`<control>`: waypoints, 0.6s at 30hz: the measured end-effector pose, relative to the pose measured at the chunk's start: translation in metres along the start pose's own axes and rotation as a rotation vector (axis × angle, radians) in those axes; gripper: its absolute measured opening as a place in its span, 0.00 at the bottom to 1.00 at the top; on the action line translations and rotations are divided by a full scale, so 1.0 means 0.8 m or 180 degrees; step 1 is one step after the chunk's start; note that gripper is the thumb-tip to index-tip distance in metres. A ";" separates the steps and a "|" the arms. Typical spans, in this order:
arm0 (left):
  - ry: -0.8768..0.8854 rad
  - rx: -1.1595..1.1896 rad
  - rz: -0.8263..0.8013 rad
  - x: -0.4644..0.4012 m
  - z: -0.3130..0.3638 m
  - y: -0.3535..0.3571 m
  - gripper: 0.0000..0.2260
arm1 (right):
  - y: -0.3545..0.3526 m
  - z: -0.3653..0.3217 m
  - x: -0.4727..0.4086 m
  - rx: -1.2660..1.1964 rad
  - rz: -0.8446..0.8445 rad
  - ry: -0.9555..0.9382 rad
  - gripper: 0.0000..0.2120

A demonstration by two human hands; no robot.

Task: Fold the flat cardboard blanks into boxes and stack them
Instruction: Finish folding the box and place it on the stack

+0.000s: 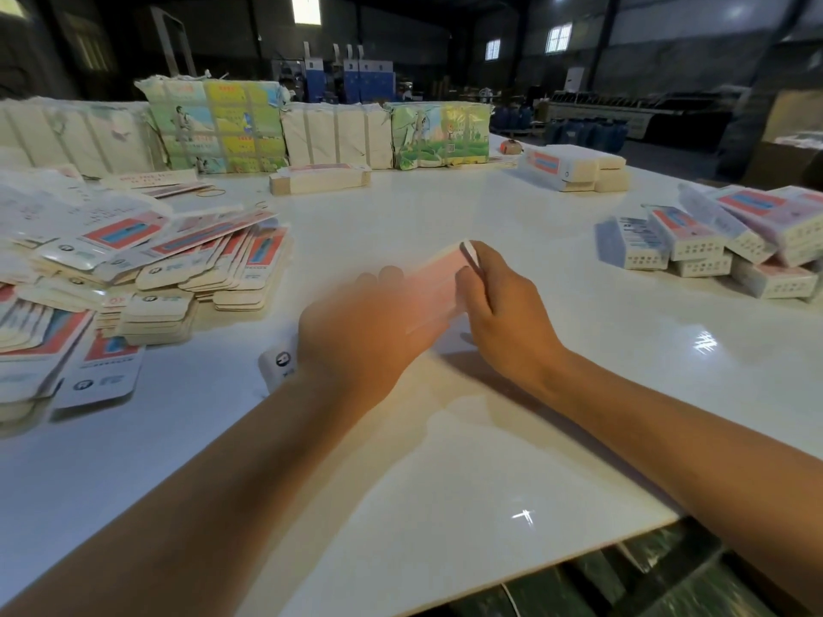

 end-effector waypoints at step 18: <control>0.0104 0.0121 0.0033 -0.002 -0.003 0.003 0.37 | 0.003 0.048 -0.010 -0.2844 0.0169 0.1490 0.22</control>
Point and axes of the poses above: each hand's wrist, its own x-axis away from the middle knuckle, its own y-axis out of the palm, z = x × y, the point moved 7 cm from there along -x, towards the middle knuckle, and after that the axes turned 3 degrees about -z, right-handed, at the moved point
